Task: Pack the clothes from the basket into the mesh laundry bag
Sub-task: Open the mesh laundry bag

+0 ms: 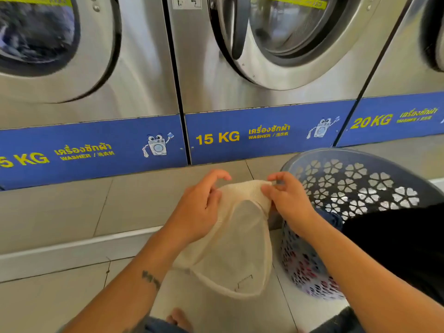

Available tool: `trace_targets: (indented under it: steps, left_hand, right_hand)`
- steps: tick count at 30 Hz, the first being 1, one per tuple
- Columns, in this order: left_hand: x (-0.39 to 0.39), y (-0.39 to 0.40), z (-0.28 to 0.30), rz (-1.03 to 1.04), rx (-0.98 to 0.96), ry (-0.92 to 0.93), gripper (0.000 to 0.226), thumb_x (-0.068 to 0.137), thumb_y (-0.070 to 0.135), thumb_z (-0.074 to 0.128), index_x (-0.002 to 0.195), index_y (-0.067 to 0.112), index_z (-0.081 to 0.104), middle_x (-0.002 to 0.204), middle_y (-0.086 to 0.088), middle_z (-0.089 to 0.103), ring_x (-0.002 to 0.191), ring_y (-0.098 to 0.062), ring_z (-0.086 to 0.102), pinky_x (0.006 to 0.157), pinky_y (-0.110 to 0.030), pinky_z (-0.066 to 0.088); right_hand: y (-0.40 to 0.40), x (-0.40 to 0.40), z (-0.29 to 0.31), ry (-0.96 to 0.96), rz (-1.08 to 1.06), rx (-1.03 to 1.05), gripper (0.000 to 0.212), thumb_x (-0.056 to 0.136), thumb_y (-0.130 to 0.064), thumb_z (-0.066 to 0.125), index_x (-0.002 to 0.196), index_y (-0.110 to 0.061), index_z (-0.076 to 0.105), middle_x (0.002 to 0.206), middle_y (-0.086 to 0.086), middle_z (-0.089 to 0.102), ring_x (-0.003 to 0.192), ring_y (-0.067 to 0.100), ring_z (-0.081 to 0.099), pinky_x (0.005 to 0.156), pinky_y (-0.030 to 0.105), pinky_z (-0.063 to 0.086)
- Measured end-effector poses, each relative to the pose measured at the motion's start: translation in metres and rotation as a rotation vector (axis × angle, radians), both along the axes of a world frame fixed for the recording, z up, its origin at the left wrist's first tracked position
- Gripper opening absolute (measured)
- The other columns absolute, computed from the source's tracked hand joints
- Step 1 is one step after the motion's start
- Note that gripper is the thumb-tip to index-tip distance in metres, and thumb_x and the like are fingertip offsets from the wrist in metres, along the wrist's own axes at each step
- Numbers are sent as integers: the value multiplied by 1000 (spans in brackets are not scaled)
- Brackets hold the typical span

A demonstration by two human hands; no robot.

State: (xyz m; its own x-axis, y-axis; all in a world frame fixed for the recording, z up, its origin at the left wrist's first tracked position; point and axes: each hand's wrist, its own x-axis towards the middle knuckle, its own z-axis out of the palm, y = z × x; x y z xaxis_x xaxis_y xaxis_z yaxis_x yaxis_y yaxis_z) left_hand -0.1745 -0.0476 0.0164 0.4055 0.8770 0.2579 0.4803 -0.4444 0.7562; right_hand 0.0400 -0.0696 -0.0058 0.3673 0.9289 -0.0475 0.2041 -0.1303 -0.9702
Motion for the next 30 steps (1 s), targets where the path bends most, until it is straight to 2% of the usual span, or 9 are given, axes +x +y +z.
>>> trace_targets:
  steps: [6,9,11,14,17,22,25,28,30]
  left_hand:
    - [18,2,8,-178,-148,106,51,89,-7,36,82,29,71,72,12,58,50,-4,43,51,-12,32]
    - [29,-1,12,-278,-317,126,38,93,3,45,85,27,73,54,18,52,45,-2,40,49,-14,31]
    - [36,-7,15,-368,-364,186,22,91,16,59,85,31,74,67,23,58,62,3,51,60,-13,37]
    - [45,-7,4,-335,-305,311,34,90,15,61,76,43,73,99,14,64,89,-8,61,80,-25,50]
    - [52,-4,0,-218,-240,304,50,93,6,50,72,45,73,94,6,72,80,-23,66,78,-36,56]
    - [72,-8,10,-149,-187,238,48,94,0,39,96,27,78,106,2,71,64,0,54,58,-9,37]
    - [88,-13,17,-121,-169,210,45,96,1,37,113,22,74,123,-11,68,85,-12,64,68,-15,40]
    - [102,-18,15,-120,-139,256,48,97,2,36,129,22,64,140,-8,56,125,-26,52,97,-25,38]
    - [108,-21,11,-135,-136,304,49,96,4,38,136,25,58,144,-9,52,129,-28,48,104,-33,37]
  right_hand:
    - [21,15,-1,-55,0,50,18,93,-13,67,95,-4,52,69,6,56,59,19,48,51,29,44]
    - [17,22,0,-102,-21,63,16,92,-13,67,91,-6,53,69,7,57,57,18,48,48,24,42]
    - [12,31,1,-140,-42,60,15,91,-16,69,89,-13,54,73,9,61,58,16,49,53,29,43]
    - [0,45,4,-204,-1,47,12,91,-14,69,87,-18,58,76,4,67,60,17,56,58,33,48]
    - [-18,61,8,-208,93,44,21,92,1,62,94,-19,65,91,6,72,81,28,69,73,40,61]
    - [-54,106,16,-361,128,-13,28,93,1,61,110,-20,68,107,1,71,101,24,67,91,44,56]
    - [-78,151,22,-661,134,-219,34,91,-14,66,119,-31,62,132,4,62,121,26,57,103,46,47]
    - [-108,191,26,-1137,158,-720,73,81,-50,67,147,-42,36,158,12,32,147,39,22,115,61,24]
    - [-126,205,23,-1205,184,-980,90,79,-62,63,155,-41,19,163,15,17,151,43,4,116,67,8]
